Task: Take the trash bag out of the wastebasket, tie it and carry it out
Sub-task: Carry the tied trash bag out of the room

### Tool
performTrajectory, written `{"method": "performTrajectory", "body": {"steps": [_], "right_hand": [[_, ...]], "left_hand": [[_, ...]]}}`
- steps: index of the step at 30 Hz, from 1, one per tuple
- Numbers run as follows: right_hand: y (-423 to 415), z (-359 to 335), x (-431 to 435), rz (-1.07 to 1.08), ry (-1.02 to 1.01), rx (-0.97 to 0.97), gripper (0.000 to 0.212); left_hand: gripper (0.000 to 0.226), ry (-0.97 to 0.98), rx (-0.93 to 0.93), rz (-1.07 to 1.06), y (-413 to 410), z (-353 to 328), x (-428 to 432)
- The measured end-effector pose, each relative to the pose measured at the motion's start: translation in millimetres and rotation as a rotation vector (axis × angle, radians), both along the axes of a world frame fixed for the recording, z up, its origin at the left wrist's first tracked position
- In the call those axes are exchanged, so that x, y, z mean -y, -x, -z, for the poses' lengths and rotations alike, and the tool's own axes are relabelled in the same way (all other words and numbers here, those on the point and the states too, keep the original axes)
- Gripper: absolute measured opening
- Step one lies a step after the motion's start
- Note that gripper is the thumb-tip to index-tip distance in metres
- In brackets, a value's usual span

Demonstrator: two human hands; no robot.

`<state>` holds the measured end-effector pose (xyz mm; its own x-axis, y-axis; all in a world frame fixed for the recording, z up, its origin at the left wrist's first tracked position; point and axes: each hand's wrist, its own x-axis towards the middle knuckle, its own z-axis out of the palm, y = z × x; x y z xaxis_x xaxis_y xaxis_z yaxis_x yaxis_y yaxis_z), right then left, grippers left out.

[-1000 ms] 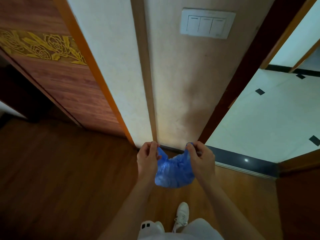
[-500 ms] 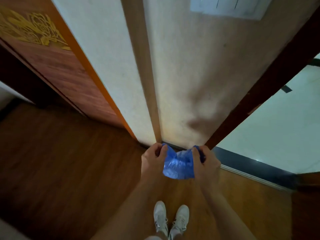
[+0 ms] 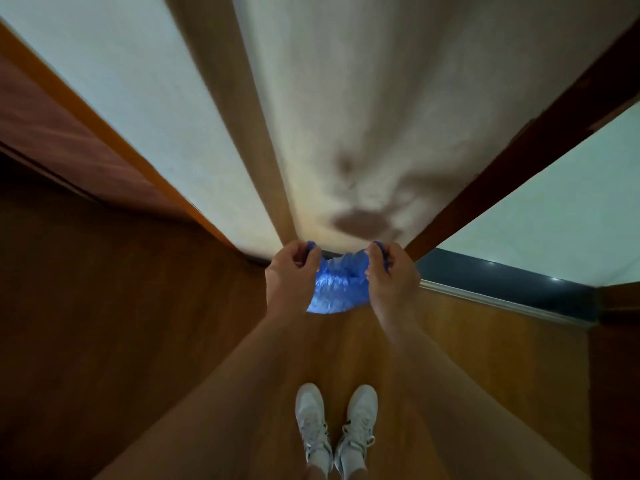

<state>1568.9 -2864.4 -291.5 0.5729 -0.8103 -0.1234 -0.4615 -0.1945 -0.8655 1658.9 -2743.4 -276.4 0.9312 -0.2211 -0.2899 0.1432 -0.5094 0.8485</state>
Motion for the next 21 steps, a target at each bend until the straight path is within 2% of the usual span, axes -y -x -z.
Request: {"method": "performTrajectory", "body": {"steps": [6,9,12,14,18,21], "right_hand": [[-7,46,15,-0.078,0.134,-0.067,0.023],[-10,56,24,-0.15,0.185,-0.121,0.023],[-9,57,32,-0.26,0.302,-0.148,0.019],[-5,54,33,-0.358,0.409,-0.25,0.014],[8,46,35,-0.58,0.56,-0.424,0.04],[14,36,27,-0.673,0.625,-0.501,0.049]], "left_hand": [[0.006,-0.013,-0.013,0.028,-6,42,7],[0.008,-0.059,0.058,0.09,-12,49,13],[0.019,-0.168,0.157,0.267,-17,53,8],[0.034,-0.305,0.296,0.448,-18,56,0],[0.054,-0.528,0.583,0.623,-17,57,-18],[0.06,-0.621,0.632,0.659,-14,51,-26]]}}
